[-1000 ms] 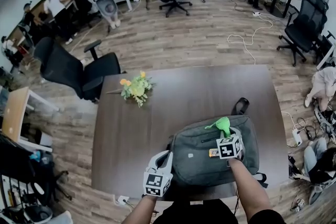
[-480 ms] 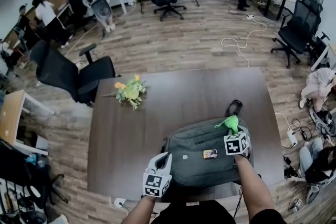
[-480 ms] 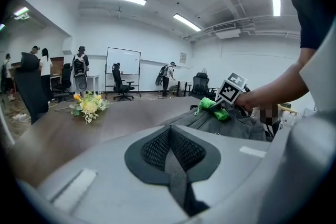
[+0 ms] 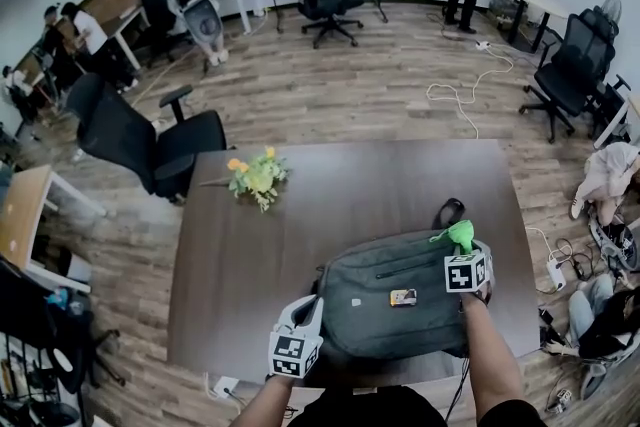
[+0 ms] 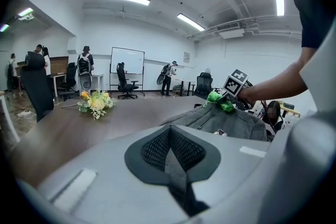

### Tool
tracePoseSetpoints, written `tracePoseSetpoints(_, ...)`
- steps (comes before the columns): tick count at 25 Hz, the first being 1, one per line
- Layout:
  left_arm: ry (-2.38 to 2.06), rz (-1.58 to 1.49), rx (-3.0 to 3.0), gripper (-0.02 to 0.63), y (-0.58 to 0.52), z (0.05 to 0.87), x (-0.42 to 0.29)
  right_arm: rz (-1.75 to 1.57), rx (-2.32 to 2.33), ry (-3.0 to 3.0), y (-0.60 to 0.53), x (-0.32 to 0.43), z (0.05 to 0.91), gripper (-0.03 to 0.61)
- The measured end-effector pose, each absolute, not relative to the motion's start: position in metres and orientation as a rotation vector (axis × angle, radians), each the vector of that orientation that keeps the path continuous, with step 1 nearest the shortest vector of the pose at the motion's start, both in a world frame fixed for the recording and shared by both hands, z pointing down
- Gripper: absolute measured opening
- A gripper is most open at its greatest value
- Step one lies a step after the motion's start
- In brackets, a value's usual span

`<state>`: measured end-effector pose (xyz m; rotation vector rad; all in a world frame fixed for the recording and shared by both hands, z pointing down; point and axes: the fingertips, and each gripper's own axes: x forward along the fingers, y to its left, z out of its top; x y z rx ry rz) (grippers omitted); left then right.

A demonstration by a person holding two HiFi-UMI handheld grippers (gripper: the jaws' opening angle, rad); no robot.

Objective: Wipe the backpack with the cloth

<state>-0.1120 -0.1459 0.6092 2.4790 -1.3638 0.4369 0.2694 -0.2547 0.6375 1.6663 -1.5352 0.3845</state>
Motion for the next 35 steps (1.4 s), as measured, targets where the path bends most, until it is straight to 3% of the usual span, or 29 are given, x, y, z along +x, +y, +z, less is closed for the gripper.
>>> tracePoseSetpoints(7,-1.377,0.413,2.468,0.020,-0.138,0.610,-0.117,0.330,1.711,-1.661,-0.257,0.248,0.594,0.103)
tracePoseSetpoints(16,-1.398,0.313,2.426,0.020,-0.133,0.598,-0.121,0.286,1.637,-1.902,-0.244,0.160,0.565,0.103)
tracePoseSetpoints(35,-1.494,0.353,2.301,0.020,-0.100,0.617,-0.157,0.596,1.194,-2.145,-0.181,-0.037,0.658,0.103)
